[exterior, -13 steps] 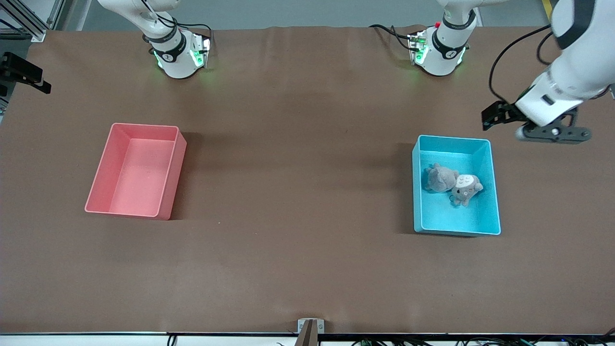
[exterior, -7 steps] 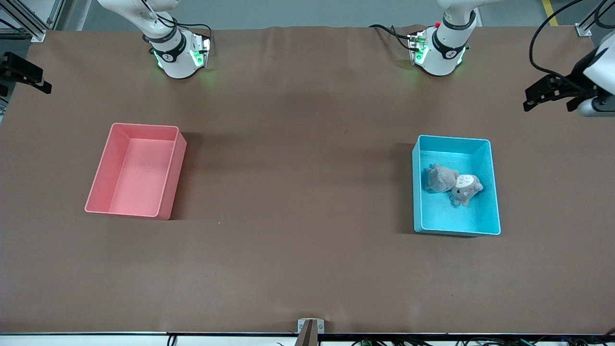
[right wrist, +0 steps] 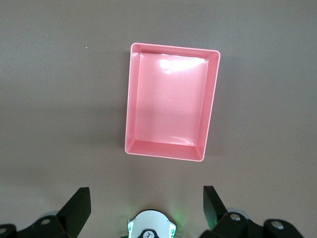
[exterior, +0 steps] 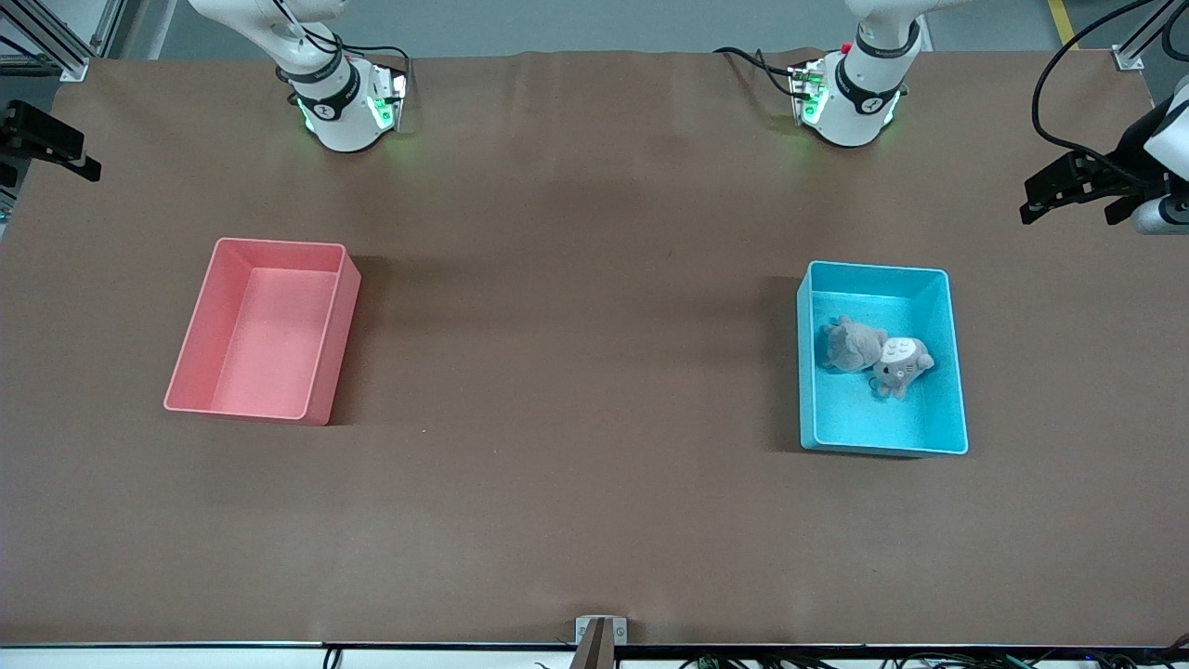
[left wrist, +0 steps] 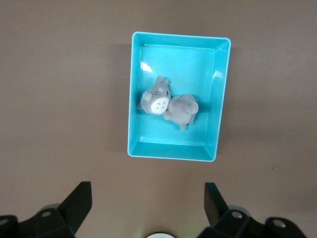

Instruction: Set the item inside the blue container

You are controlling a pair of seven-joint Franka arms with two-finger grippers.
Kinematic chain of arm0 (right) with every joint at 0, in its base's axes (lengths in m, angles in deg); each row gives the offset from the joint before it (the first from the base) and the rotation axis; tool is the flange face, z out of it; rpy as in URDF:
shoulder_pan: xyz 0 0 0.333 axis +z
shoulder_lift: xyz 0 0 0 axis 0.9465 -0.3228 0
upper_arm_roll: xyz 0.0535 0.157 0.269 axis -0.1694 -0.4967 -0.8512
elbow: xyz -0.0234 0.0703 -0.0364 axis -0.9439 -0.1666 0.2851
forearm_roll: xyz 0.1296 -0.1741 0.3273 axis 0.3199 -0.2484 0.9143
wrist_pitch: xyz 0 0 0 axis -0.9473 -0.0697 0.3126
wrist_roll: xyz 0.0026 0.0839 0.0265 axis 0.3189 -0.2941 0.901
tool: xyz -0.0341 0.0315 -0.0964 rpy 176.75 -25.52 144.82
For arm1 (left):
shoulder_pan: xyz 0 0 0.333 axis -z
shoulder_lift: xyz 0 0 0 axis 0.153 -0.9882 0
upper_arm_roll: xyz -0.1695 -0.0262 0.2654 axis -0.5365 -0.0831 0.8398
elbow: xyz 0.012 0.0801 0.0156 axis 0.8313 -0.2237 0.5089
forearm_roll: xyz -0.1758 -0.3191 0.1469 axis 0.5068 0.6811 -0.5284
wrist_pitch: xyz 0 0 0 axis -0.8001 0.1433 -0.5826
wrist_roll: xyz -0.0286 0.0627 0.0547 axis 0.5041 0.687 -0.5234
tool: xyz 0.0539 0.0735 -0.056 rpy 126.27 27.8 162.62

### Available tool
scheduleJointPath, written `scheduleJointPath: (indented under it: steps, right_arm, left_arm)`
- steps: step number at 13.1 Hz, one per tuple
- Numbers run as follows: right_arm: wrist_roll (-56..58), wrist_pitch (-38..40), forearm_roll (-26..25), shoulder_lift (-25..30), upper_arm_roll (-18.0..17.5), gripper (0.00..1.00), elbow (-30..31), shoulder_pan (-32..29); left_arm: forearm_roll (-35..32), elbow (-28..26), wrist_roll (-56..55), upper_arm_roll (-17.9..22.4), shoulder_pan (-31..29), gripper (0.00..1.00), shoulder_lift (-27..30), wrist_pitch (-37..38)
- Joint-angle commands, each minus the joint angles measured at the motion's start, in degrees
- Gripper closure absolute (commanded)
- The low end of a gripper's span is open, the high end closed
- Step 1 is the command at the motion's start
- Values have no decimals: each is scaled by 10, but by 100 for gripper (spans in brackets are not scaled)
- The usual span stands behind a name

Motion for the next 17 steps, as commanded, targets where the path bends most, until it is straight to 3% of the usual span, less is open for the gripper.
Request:
scheduleJointPath:
  steps: [1,9,12,17]
  right_arm:
    - [-7,-7,6,13,-1,0,13,1]
    - [-5,-14,-1,13,-1,0,14,0]
    - [-4,-16,-3,13,-1,0,15,0]
    - [2,-15,-3,13,-1,0,14,0]
  left_arm:
    - [-2,17,2,-3,-5,0,-15,0]
    - [-2,33,3,9,13,0,-33,-6]
    - [-5,33,2,80,83,0,-32,-6]
    - [-5,33,2,119,127,0,-32,-6]
